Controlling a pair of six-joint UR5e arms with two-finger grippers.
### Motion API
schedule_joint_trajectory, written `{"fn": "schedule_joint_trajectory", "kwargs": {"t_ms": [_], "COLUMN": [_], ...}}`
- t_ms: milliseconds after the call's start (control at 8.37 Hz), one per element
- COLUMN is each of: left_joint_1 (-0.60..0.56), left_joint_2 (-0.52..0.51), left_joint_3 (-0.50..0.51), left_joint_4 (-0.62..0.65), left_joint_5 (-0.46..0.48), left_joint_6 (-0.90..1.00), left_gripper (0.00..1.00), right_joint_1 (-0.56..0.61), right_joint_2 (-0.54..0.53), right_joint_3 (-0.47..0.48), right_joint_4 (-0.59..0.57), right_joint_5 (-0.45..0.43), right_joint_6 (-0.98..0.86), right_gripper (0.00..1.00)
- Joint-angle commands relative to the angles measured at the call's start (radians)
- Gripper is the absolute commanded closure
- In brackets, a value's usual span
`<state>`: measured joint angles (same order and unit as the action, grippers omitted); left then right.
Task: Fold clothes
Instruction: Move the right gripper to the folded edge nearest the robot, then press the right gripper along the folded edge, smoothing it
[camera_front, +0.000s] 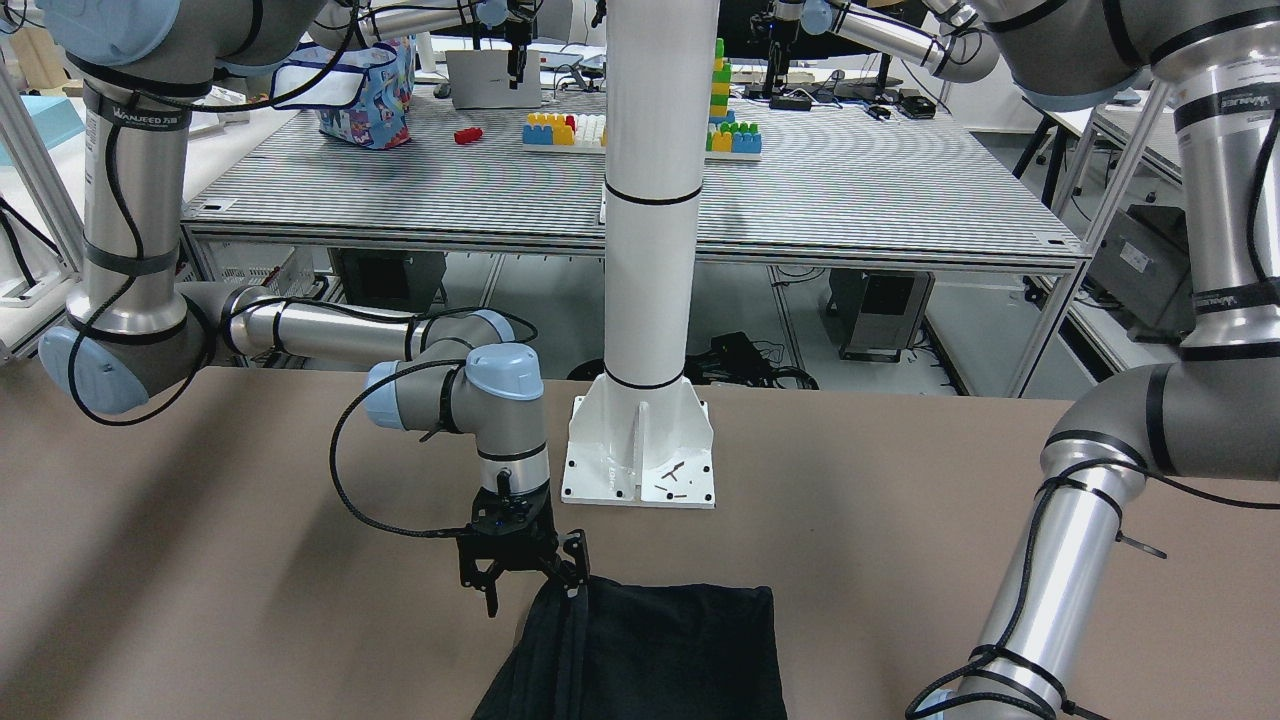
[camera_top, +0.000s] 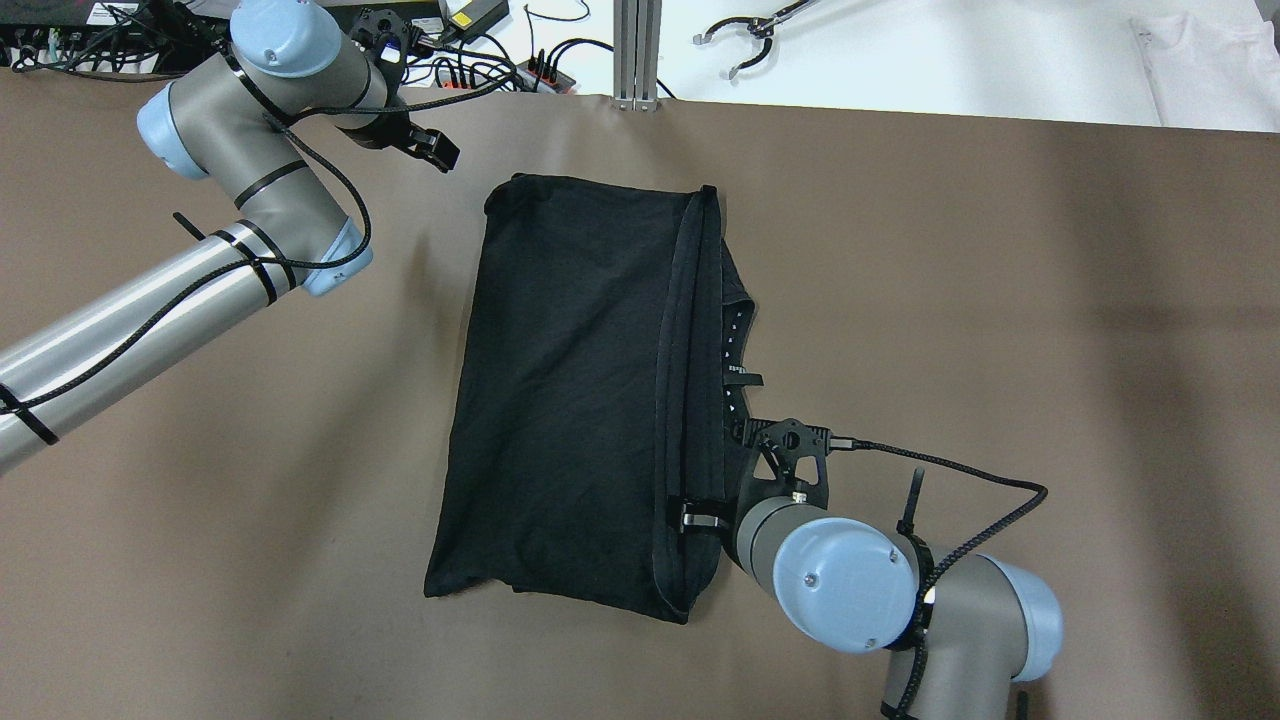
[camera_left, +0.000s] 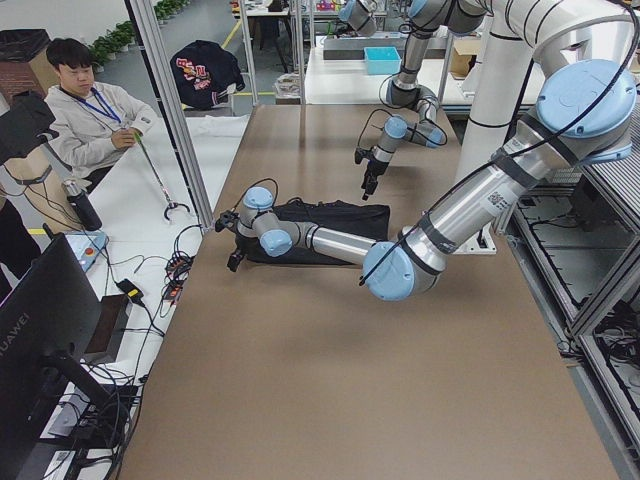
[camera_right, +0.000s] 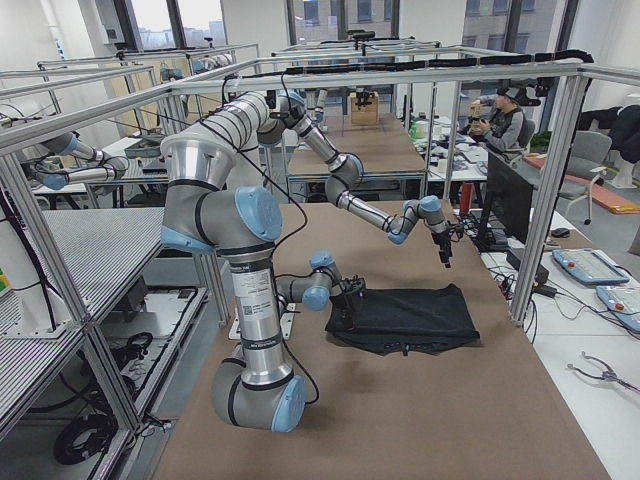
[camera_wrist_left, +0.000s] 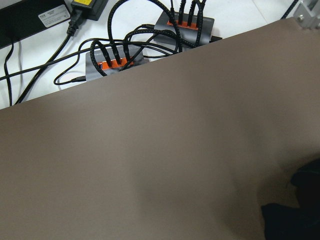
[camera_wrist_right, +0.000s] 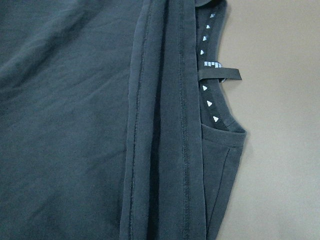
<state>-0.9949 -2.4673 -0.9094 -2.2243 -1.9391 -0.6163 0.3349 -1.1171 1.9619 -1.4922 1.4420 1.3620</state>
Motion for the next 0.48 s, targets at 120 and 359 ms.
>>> {"fn": "schedule_joint_trajectory", "kwargs": {"t_ms": [120,359], "left_joint_1": [-0.001,-0.001], "left_joint_2": [0.014,0.016], "left_joint_3": [-0.003,-0.005], "left_joint_4": [0.0,-0.002], "left_joint_5": [-0.001,-0.004], "left_joint_6": [0.001,0.0], "left_gripper": [0.0,0.0], "right_joint_1": [-0.045,-0.054], "right_joint_2": [0.146,0.163], "right_joint_3": [-0.064,-0.089], "right_joint_4": [-0.2,-0.201], "right_joint_5": [-0.035,-0.034], "right_joint_6": [-0.184,-0.23], "right_gripper": [0.24,0.27]}}
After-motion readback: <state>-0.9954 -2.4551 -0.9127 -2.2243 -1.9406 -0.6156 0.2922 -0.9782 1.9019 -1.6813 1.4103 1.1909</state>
